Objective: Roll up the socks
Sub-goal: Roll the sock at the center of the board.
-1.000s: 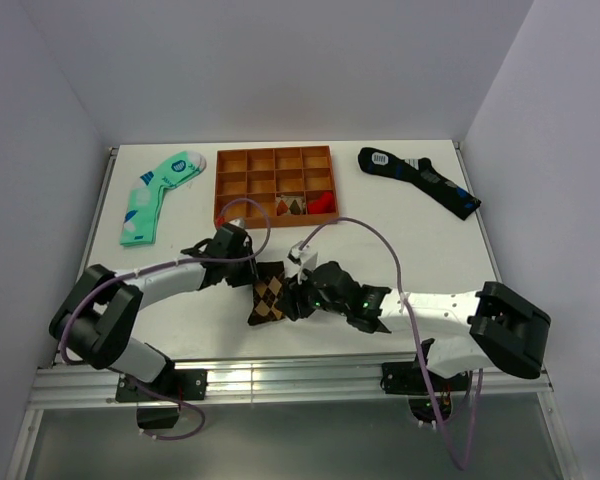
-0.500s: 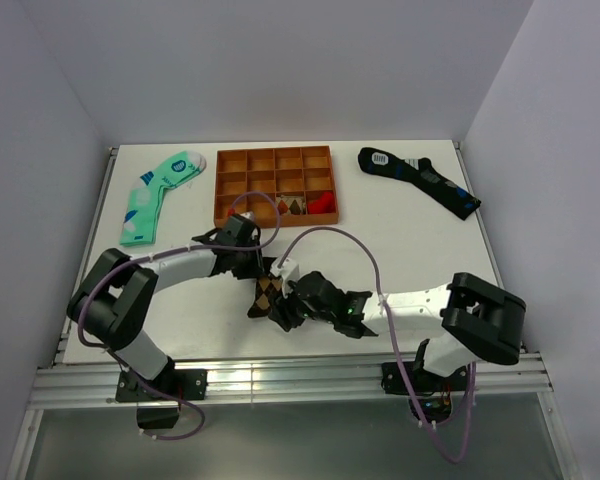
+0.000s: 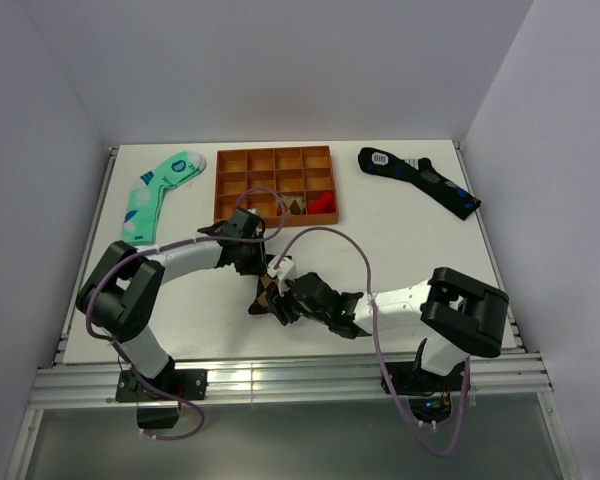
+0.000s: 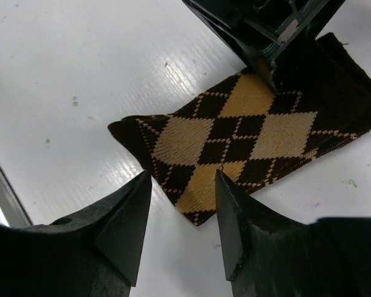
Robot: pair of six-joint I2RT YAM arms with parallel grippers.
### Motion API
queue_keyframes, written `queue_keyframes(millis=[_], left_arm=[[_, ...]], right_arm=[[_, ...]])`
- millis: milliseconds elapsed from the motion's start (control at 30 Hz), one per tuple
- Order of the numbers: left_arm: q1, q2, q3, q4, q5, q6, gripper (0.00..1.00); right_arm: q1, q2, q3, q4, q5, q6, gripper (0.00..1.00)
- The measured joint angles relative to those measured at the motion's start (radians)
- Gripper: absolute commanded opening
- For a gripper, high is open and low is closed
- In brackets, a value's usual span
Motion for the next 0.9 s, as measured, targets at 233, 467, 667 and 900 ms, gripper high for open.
queue_keyframes(millis=[233,467,667,900], left_arm=[[0.000,0.005,0.021,-0.031,0.008,0.003,0.35],[0.000,0.015,0.036,-0.050,0.009,0.018,0.36],[0.000,0.015,0.036,-0.053,0.009,0.023,0.36],[0.004,0.022,0.046,-0.062,0.020,0.036,0.36]], right_arm=[[0.002,0.008,-0.048,0.062,0.035,-0.012,0.53],[0.008,-0.009,-0.053,0.064,0.030,-0.021,0.53],[0.015,-0.009,-0.053,0.050,0.003,-0.024,0.53],[0.032,0.013,-0.041,0.029,-0.005,-0.040,0.52]])
